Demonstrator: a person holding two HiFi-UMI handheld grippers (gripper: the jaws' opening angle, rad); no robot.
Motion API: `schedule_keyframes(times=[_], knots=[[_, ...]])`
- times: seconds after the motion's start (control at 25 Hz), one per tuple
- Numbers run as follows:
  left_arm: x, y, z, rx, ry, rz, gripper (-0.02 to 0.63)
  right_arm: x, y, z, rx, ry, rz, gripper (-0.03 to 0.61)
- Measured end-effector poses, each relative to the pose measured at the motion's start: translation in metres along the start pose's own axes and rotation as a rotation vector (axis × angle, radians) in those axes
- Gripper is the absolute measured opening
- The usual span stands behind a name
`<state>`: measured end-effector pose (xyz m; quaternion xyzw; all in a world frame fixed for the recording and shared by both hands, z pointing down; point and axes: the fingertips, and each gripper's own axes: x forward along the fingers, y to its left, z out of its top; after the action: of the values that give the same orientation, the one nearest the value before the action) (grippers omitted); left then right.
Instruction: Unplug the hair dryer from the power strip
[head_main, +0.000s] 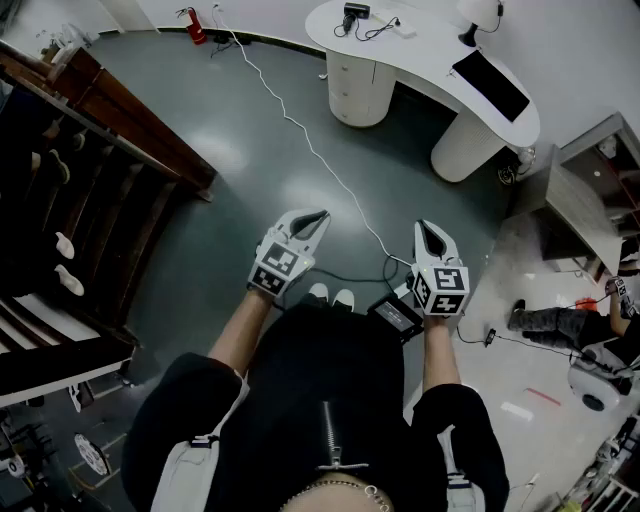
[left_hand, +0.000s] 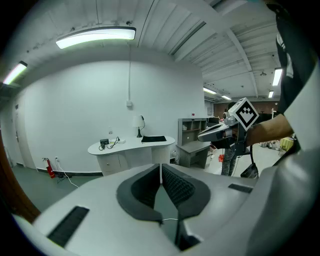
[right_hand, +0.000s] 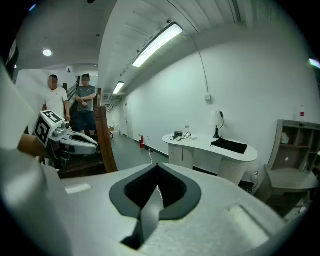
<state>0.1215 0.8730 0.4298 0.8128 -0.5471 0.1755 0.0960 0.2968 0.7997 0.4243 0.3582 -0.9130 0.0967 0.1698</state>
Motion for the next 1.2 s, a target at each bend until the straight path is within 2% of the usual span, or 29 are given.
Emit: schedule_keyframes(times=[0.32,0.88,1.2], knots=[[-0.005,0.002,-0.004,-0.002,0.017,-0.002,0.021,-0.001,0.008,0.010,0.009,-0.054,0.021,0.005],[0.002,0.005,-0.006,-0.009,0.045,0.022,0.021,0.008,-0.004,0.006,0.024,-0.038,0.052,0.006],[0.024,0.036,-0.007,-0.036,0.047,0.029,0.021,0.042,-0.010,0.012,0.019,-0.022,0.071,0.006]])
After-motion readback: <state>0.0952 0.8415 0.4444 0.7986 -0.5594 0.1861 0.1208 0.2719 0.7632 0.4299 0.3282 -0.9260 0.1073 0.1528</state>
